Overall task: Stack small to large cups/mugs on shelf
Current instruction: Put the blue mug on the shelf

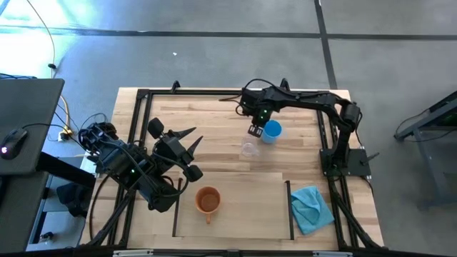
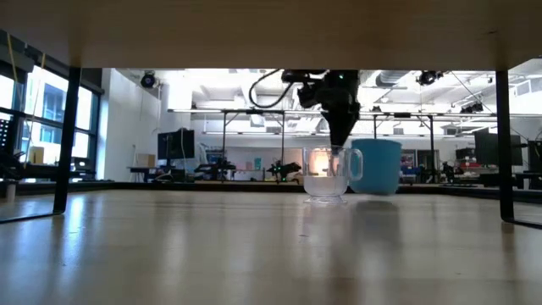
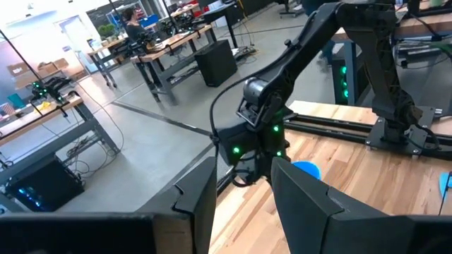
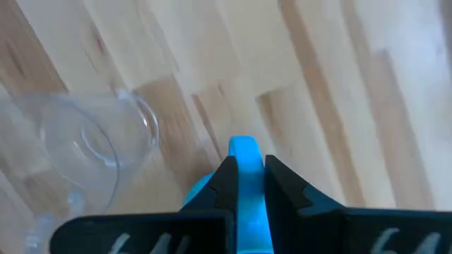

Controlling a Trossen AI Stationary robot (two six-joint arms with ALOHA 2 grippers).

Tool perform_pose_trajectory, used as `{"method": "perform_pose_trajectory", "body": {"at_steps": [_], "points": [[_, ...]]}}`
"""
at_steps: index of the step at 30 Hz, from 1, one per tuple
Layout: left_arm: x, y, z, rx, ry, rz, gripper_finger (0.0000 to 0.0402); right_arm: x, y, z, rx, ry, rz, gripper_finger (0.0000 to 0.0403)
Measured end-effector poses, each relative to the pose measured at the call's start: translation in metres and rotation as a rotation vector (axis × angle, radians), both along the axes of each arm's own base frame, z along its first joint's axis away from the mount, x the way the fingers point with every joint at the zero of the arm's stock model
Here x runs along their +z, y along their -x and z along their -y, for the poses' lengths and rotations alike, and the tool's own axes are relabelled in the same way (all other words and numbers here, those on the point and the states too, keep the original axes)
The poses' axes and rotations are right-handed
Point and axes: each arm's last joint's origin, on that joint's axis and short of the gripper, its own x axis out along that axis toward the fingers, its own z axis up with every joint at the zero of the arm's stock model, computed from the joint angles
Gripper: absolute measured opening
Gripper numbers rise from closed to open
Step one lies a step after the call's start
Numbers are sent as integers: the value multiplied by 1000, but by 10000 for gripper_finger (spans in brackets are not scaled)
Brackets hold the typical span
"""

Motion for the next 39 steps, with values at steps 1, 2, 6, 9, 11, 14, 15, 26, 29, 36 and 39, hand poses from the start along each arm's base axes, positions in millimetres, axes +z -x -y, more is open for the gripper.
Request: {"method": "perform_pose_trajectory", "body": {"at_steps": [1,2,6,9,11,14,15,26,29,36,39], "points": [[0,0,0,0,0,0,124,3,-1,1,2,7,12,16],[0,0,0,0,0,0,124,6,-2,3,3,12,22,16],[0,0,0,1,2,3,124,10,-4,4,12,12,39,16],[0,0,0,2,5,7,124,5,-2,1,39,-10,26,16],[0,0,0,2,5,7,124,-1,-1,-2,59,-25,0,16],[0,0,0,2,5,7,124,-5,1,-7,92,-38,-32,16],[0,0,0,2,5,7,124,-6,1,-7,99,-38,-32,16],[0,0,0,1,5,7,124,-7,3,-11,166,-54,-65,16],[0,0,0,1,6,7,124,-7,3,-10,146,-57,-63,25],[0,0,0,1,6,7,124,-7,3,-10,142,-60,-61,71],[0,0,0,1,6,7,124,-6,3,-10,142,-58,-57,77]]}}
